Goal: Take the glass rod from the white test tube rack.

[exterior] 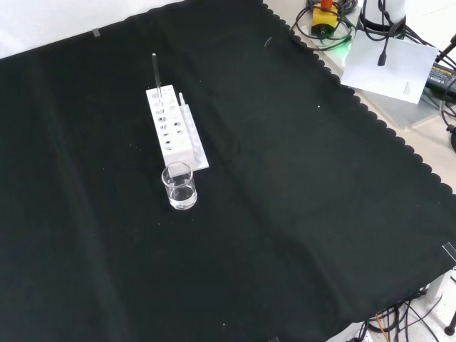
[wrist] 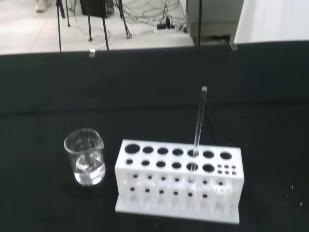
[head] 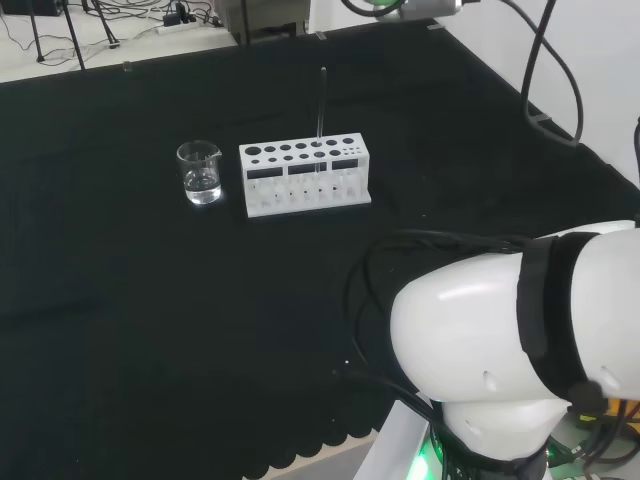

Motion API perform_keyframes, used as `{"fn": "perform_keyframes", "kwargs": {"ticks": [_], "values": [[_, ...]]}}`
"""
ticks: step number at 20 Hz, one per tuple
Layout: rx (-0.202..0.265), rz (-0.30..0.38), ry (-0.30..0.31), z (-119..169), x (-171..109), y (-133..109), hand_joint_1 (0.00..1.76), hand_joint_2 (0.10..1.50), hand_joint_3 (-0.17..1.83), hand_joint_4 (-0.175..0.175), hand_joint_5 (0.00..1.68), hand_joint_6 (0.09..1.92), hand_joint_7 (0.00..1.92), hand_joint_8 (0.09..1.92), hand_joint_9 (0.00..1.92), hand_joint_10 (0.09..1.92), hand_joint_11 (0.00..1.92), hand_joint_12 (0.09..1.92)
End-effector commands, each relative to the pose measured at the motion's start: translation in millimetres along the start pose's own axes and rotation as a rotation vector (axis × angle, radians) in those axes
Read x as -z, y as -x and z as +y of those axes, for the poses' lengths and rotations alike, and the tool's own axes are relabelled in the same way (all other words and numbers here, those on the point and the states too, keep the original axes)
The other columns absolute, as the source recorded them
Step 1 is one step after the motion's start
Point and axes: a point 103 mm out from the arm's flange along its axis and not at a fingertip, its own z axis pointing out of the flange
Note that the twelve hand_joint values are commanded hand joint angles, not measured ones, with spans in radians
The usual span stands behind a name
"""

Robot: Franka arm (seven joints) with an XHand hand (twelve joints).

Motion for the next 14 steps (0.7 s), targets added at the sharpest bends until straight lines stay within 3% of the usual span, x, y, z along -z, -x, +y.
{"fn": "perform_keyframes", "kwargs": {"ticks": [1,5,9,14], "values": [[-0.006,-0.002,-0.008,34,12,1,0.74,1.19,-0.17,-0.175,0.02,0.09,0.0,0.39,0.22,0.09,0.0,1.0],[-0.003,0.011,0.0,50,9,7,0.74,1.19,-0.17,-0.175,0.03,0.09,0.0,0.44,0.22,0.09,0.0,1.04],[0.008,-0.005,-0.008,71,6,13,0.74,1.18,-0.17,-0.175,0.04,0.09,0.0,0.49,0.04,0.57,0.0,1.09],[0.011,-0.014,-0.008,102,1,18,0.74,1.18,-0.17,-0.175,0.05,0.09,0.0,0.54,0.0,0.71,0.0,1.12]]}}
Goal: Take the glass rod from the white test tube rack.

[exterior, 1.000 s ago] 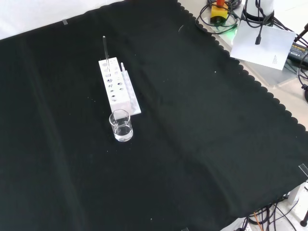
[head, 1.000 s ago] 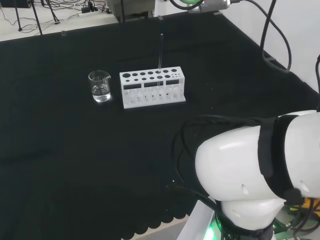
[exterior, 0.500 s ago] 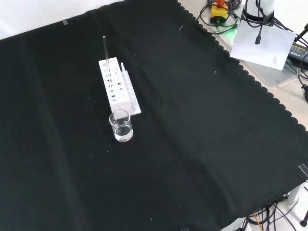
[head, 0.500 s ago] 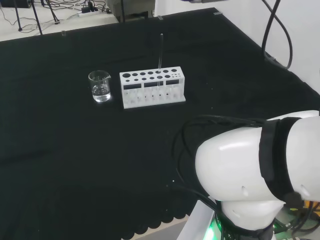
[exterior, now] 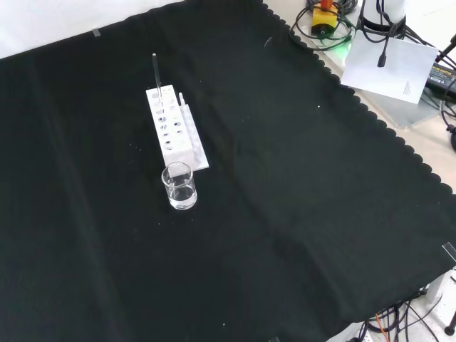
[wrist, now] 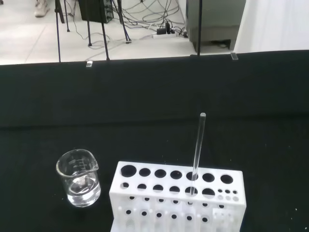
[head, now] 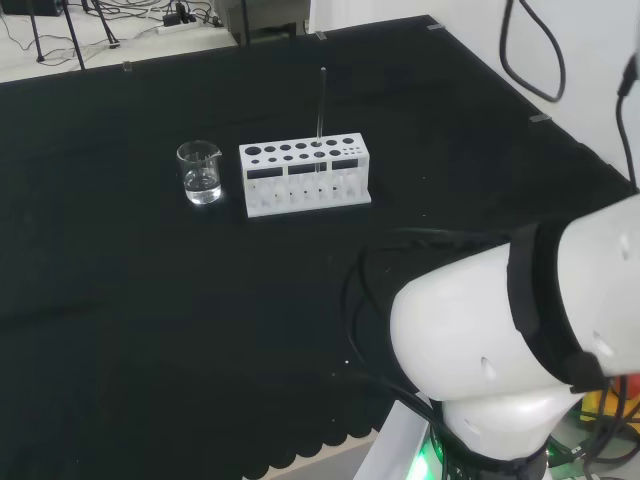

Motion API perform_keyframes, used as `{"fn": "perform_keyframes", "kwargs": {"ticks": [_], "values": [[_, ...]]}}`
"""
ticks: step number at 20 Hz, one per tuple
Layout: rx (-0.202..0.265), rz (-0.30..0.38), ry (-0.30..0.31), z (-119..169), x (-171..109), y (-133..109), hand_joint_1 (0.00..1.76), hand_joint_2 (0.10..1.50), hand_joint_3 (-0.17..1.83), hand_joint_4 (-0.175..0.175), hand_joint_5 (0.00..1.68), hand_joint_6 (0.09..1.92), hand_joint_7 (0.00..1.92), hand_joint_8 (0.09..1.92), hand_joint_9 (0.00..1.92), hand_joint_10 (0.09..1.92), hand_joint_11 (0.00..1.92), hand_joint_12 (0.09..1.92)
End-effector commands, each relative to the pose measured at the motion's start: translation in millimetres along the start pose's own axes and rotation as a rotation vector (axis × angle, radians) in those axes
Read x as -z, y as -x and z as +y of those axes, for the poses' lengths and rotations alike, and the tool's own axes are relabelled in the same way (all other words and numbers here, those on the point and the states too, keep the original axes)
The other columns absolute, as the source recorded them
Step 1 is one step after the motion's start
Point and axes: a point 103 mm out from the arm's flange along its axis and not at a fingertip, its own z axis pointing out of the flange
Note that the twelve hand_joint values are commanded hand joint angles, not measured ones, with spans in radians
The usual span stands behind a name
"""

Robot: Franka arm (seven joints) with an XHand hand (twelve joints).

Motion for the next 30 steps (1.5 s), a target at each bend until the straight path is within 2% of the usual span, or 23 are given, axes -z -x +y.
{"fn": "perform_keyframes", "kwargs": {"ticks": [1,9,13,16,20,30], "values": [[0.011,-0.015,0.003,55,-5,13,0.74,1.18,-0.17,-0.175,0.05,0.09,0.0,0.55,0.0,0.72,0.0,1.13],[0.036,-0.033,-0.043,103,-26,24,0.74,1.18,-0.17,-0.175,0.05,0.09,0.0,0.6,0.0,0.79,0.0,1.18],[0.063,-0.046,-0.061,122,-40,23,0.75,1.18,-0.17,-0.175,0.05,0.09,0.0,0.64,0.01,0.85,0.0,1.25],[0.063,-0.018,-0.067,136,-47,24,0.75,1.18,-0.17,-0.174,0.06,0.09,0.0,0.69,0.07,0.89,0.0,1.35],[0.082,-0.016,-0.063,150,-55,26,0.75,1.18,-0.17,-0.175,0.06,0.09,0.0,0.81,0.16,0.92,0.02,1.46],[0.101,-0.032,-0.108,165,-92,31,0.77,1.17,-0.17,-0.175,0.08,0.09,0.03,0.92,0.27,0.94,0.07,1.47]]}}
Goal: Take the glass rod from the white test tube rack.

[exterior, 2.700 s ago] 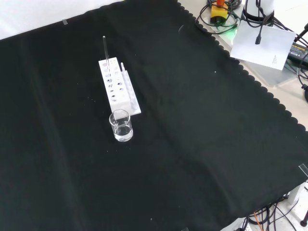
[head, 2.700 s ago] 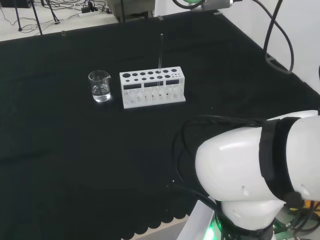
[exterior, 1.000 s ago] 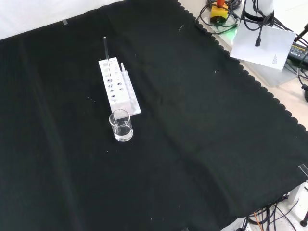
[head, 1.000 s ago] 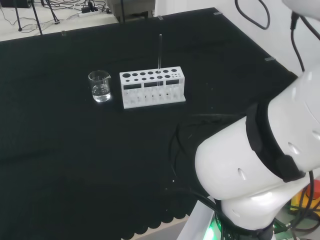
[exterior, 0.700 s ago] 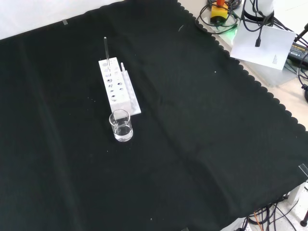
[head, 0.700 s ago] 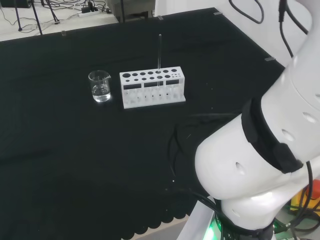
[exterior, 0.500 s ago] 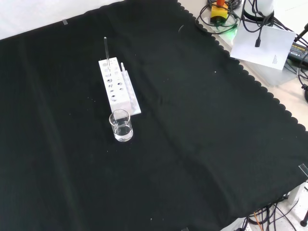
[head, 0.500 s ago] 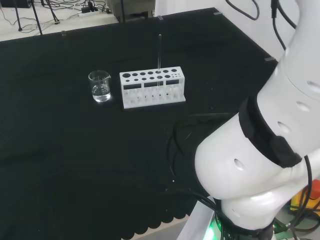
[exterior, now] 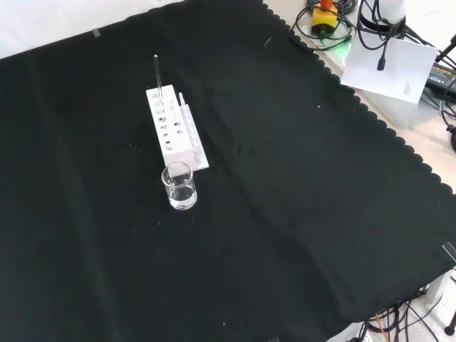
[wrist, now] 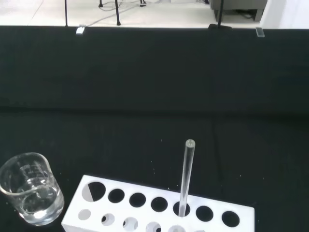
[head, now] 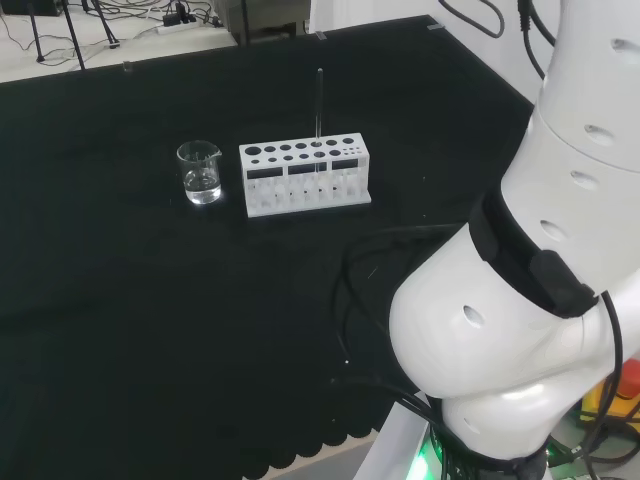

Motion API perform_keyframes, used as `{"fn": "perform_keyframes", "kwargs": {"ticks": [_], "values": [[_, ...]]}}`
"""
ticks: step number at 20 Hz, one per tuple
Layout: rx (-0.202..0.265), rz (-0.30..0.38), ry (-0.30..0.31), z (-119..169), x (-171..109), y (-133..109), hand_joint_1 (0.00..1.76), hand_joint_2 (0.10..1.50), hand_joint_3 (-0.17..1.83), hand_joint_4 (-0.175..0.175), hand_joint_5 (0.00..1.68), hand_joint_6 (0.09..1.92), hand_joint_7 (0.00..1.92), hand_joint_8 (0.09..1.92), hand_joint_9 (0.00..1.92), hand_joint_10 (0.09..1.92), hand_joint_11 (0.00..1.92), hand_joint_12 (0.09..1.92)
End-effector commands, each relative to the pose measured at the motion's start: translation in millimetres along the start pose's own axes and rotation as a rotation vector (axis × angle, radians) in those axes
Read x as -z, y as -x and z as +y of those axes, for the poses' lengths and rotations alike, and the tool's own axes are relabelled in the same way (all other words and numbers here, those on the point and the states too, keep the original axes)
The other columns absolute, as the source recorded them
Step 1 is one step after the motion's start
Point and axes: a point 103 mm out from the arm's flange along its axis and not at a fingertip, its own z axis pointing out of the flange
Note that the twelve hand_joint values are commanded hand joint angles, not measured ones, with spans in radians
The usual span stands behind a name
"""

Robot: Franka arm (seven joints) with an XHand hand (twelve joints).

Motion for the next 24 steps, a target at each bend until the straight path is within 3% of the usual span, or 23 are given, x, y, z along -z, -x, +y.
{"fn": "perform_keyframes", "kwargs": {"ticks": [1,12,24], "values": [[0.012,-0.002,-0.009,10,-15,7,0.78,1.17,-0.17,-0.175,0.08,0.09,0.03,0.92,0.28,0.94,0.07,1.47],[-0.004,-0.016,-0.03,21,-42,19,0.78,1.18,-0.17,-0.175,0.11,0.09,0.09,0.95,0.37,0.94,0.12,1.45],[0.01,0.002,-0.066,18,-72,23,0.76,1.2,-0.17,-0.175,0.13,0.09,0.15,0.97,0.42,0.94,0.14,1.45]]}}
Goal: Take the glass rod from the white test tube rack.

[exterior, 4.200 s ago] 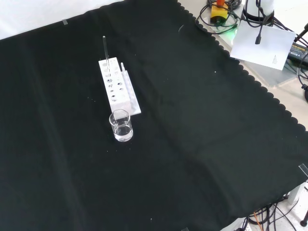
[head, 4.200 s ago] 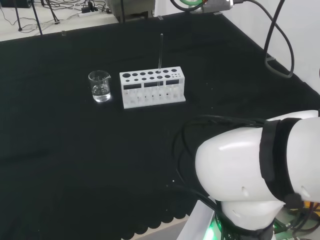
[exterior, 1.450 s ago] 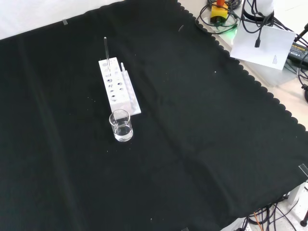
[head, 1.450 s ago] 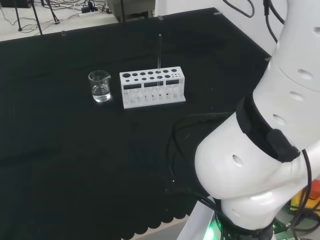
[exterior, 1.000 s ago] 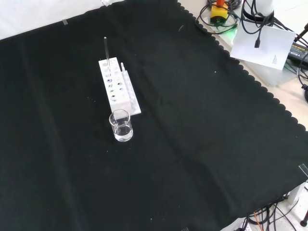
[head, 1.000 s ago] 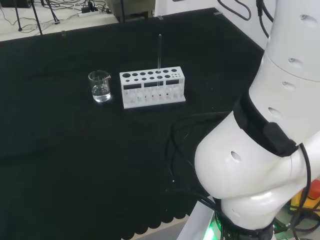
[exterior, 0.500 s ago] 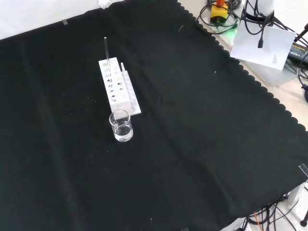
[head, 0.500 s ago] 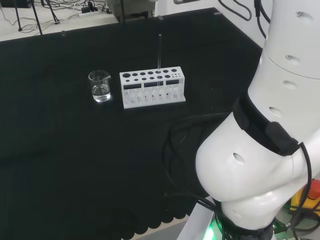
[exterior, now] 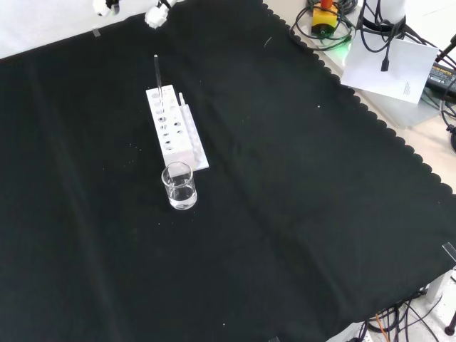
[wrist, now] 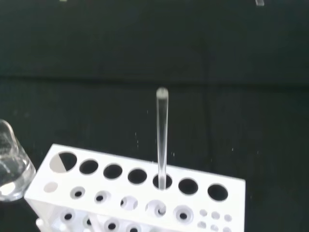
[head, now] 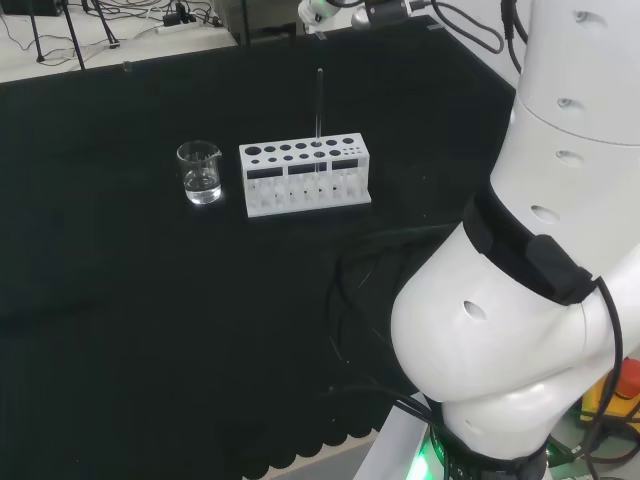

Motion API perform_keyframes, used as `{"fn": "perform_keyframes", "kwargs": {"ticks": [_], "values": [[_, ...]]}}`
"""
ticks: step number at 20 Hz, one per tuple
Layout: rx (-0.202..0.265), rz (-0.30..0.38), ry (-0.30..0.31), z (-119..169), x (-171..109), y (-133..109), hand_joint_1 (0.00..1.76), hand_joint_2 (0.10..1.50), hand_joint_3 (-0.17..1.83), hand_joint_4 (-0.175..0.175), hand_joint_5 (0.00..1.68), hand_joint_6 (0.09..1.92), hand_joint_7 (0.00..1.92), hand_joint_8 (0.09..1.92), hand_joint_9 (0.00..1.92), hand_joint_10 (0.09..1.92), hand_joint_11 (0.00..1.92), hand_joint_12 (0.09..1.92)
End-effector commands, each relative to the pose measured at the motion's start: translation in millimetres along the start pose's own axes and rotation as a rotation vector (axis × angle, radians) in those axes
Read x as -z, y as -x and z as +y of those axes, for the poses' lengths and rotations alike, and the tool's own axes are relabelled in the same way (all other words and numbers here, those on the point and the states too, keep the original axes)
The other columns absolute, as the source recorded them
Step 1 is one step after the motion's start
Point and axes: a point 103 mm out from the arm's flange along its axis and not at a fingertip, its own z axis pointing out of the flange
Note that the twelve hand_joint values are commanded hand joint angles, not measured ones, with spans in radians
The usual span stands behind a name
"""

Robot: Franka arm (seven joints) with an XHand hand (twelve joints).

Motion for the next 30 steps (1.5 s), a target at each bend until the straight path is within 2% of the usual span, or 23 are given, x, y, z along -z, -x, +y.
{"fn": "perform_keyframes", "kwargs": {"ticks": [1,8,11,13,25,30], "values": [[0.008,0.014,-0.016,-3,-16,3,0.76,1.2,-0.17,-0.175,0.13,0.09,0.15,0.97,0.42,0.94,0.14,1.45],[-0.001,0.012,-0.051,-5,-32,2,0.76,1.2,-0.17,-0.175,0.15,0.09,0.24,0.98,0.5,0.92,0.17,1.43],[0.016,0.033,-0.06,-4,-45,3,0.75,1.21,-0.17,-0.175,0.17,0.09,0.29,0.99,0.54,0.92,0.21,1.43],[0.017,0.075,-0.079,-4,-48,1,0.75,1.21,-0.17,-0.175,0.18,0.09,0.31,0.99,0.56,0.92,0.22,1.43],[0.037,0.044,-0.141,-17,-80,-7,0.72,1.23,-0.17,-0.175,0.26,0.09,0.52,0.98,0.72,0.91,0.32,1.4],[0.043,0.041,-0.171,-9,-99,-2,0.74,1.24,-0.17,-0.175,0.32,0.09,0.64,0.97,0.83,0.91,0.47,1.36]]}}
